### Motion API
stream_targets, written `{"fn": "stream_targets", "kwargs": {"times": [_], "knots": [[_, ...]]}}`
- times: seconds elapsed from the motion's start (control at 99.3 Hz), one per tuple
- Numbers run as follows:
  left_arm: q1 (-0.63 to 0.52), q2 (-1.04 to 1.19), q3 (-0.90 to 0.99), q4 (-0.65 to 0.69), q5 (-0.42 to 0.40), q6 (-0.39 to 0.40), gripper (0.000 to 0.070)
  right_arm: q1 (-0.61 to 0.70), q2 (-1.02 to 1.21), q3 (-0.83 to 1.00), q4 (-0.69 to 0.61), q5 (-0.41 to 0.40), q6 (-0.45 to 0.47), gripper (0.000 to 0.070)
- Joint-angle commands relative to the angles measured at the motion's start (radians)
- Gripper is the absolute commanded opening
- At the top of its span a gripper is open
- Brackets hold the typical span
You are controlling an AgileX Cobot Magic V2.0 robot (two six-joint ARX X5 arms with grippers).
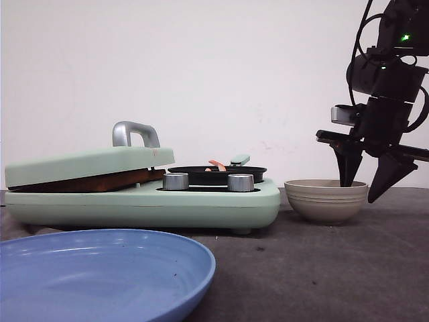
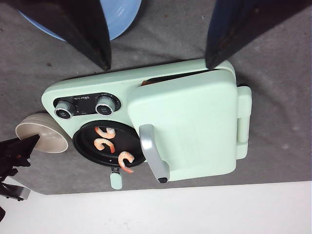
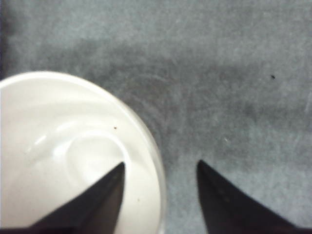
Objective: Make breakfast with bread and shrimp
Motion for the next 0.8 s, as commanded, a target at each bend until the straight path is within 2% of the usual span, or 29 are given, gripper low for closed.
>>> {"fn": "stream_targets", "kwargs": {"times": [0.0,0.322,0.524,0.634,0.785], "knots": [[-0.002,0.001,0.004,0.005,-0.003,0.005,0.0311,0.000,0.006,0.011,-0.005,-0.003,-0.014,0.0335],[-0.002,0.001,0.004,0.006,-0.003,0.004,0.0311,0.000,-0.185,0.011,-0.014,-0.043,-0.016,0.0335],[-0.002,0.001,0.004,0.016,-0.003,0.000,0.0311,0.003,-0.405,0.011,0.002,-0.158,-0.042,0.0335],[-0.002,0.001,0.004,0.061,-0.003,-0.013,0.0311,0.013,-0.534,0.011,0.014,-0.158,-0.047,0.0335],[-0.002,0.001,0.004,0.158,-0.003,-0.072,0.0310,0.023,-0.692,0.011,0.000,-0.159,-0.073,0.0334]]}}
